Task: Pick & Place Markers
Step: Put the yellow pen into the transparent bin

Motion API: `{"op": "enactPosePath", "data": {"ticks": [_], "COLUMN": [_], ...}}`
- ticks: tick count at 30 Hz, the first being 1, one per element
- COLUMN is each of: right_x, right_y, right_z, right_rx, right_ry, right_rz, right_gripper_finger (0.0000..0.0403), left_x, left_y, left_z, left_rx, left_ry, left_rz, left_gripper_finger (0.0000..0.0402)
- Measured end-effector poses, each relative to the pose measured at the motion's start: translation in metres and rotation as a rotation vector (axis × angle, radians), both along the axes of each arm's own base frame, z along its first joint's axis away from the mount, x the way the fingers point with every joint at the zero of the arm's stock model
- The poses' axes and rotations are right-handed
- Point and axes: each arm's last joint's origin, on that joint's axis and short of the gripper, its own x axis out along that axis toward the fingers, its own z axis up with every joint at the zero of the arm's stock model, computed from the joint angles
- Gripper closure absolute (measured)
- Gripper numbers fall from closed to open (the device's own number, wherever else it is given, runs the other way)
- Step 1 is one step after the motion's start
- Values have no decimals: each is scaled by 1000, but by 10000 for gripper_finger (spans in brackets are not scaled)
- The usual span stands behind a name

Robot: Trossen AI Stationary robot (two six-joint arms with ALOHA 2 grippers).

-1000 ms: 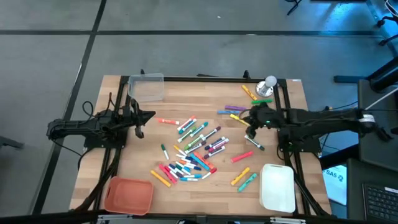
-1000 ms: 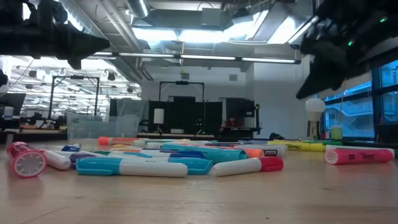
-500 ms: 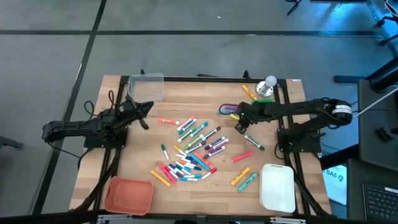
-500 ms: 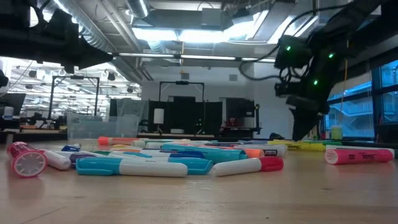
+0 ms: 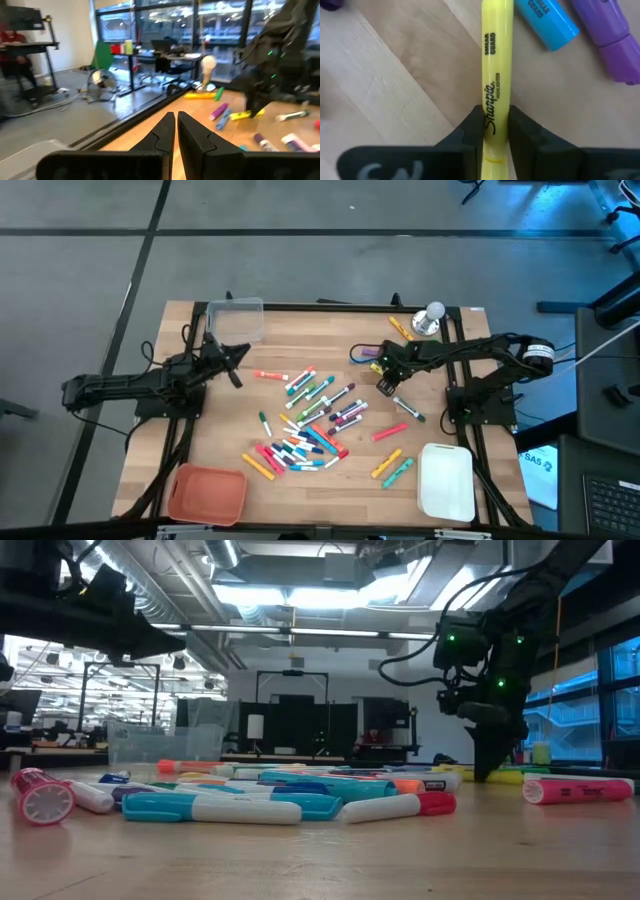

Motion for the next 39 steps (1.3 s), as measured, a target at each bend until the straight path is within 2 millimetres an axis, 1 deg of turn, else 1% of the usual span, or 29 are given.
{"op": "enactPosePath", "data": {"ticks": [3, 5, 8, 10, 12, 15, 17, 19, 21, 23, 25, 26, 28, 30, 31, 33, 35, 36, 38, 39], "right_x": [1, 0, 16, 24, 40, 69, 92, 122, 155, 188, 218, 231, 253, 267, 273, 279, 282, 282, 284, 285], "right_y": [2, 7, 10, 12, 15, 22, 32, 49, 71, 95, 116, 123, 130, 127, 120, 101, 76, 61, 27, 7], "right_z": [11, 20, 48, 58, 68, 83, 88, 95, 106, 114, 113, 113, 114, 120, 125, 134, 143, 146, 151, 150], "right_rx": [-4, 2, -54, -76, -81, -46, -22, -20, -2, 36, 49, 37, -17, -110, -166, -275, -382, -446, -559, -589], "right_ry": [-32, -53, -243, -359, -525, -781, -885, -993, -1091, -1131, -1123, -1105, -1038, -955, -919, -842, -770, -716, -648, -631], "right_rz": [-15, -2, 20, 33, 72, 150, 199, 255, 342, 469, 569, 603, 637, 629, 608, 553, 501, 464, 359, 315], "right_gripper_finger": [338, 338, 338, 338, 338, 338, 338, 338, 338, 338, 338, 338, 338, 338, 338, 338, 338, 338, 338, 338], "left_x": [1, 2, 5, 7, 9, 10, 10, 9, 5, 2, 0, 0, -1, -2, -3, -7, -12, -14, -18, -19], "left_y": [-1, -1, -2, -4, -6, -9, -11, -10, -7, -4, -3, -2, -1, 0, 0, -2, -3, -4, -4, -5], "left_z": [2, 2, 0, -2, -3, 1, 8, 14, 17, 18, 18, 17, 19, 24, 28, 38, 48, 53, 62, 65], "left_rx": [-7, -19, -39, -53, -69, -86, -81, -46, -1, 19, 1, -17, -50, -71, -82, -107, -143, -169, -179, -164], "left_ry": [-32, -40, -30, -13, -4, 27, 68, 144, 238, 300, 319, 311, 278, 250, 244, 257, 283, 262, 227, 225], "left_rz": [-40, -59, -107, -142, -163, -189, -184, -111, 20, 114, 151, 168, 195, 205, 206, 203, 199, 199, 191, 188], "left_gripper_finger": [390, 391, 387, 380, 370, 353, 343, 336, 334, 335, 335, 335, 335, 336, 336, 336, 336, 336, 336, 336]}}
